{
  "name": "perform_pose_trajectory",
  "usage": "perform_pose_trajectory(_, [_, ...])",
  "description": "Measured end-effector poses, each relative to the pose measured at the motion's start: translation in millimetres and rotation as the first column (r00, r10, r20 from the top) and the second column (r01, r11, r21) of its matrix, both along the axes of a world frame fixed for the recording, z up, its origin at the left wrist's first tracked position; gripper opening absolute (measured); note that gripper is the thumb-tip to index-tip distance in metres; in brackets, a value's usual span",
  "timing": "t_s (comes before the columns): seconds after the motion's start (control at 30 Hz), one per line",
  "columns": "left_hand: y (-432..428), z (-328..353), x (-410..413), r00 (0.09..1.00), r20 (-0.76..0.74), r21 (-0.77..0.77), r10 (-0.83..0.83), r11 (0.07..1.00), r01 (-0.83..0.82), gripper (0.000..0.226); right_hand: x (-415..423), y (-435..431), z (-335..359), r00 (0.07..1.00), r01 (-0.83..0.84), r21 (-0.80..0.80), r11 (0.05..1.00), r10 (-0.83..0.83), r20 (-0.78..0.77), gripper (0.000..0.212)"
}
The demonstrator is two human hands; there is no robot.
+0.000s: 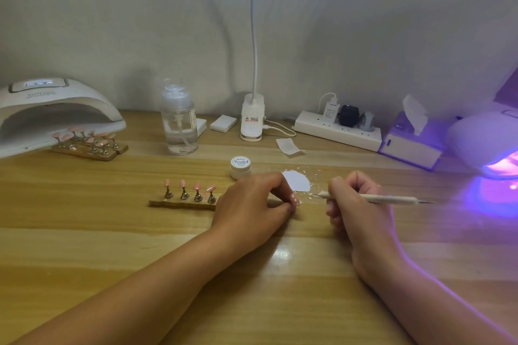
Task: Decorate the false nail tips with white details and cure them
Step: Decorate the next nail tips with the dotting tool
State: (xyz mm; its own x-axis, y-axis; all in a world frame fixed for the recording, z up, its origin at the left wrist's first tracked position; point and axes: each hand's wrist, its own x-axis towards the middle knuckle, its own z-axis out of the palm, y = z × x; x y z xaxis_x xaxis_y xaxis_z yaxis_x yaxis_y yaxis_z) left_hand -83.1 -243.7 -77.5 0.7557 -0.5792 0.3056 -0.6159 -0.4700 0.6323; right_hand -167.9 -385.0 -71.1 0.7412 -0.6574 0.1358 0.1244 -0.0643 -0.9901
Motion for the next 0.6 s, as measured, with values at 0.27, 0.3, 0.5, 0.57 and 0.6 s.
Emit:
perform_pose_trajectory(0.27, [0.6, -1.7, -0.2, 0.999, 0.017, -0.128, -0.04, 0.991, 0.042, 0.019, -2.1, 4.3, 4.7, 0.991, -0.058, 0.022, 0.998, 0.055, 0.12, 0.021])
perform_pose_trajectory(0.3, [0.5, -1.3, -1.0, 0.998, 0.03, -0.155, -0.057, 0.986, 0.061, 0.017, -2.0, 3.9, 4.6, 0.991, -0.053, 0.02, 0.998, 0.05, 0.121, 0.019])
perform_pose_trajectory(0.5, [2.4, 5.0, -7.2, 0.99, 0.128, -0.307, -0.055, 0.947, 0.092, 0.015, -0.2, -0.5, 2.8, 0.993, -0.022, 0.02, 1.0, 0.019, 0.116, 0.012])
perform_pose_trajectory(0.57, [4.3, 9.4, -9.2, 0.988, 0.149, -0.333, -0.035, 0.939, 0.084, 0.015, 0.7, -1.6, 1.3, 0.993, -0.02, 0.033, 0.999, 0.016, 0.117, 0.011])
perform_pose_trajectory(0.6, [5.2, 13.9, -10.3, 0.987, 0.154, -0.337, -0.035, 0.938, 0.085, 0.015, 0.9, -2.2, 0.9, 0.993, -0.017, 0.037, 0.999, 0.013, 0.118, 0.011])
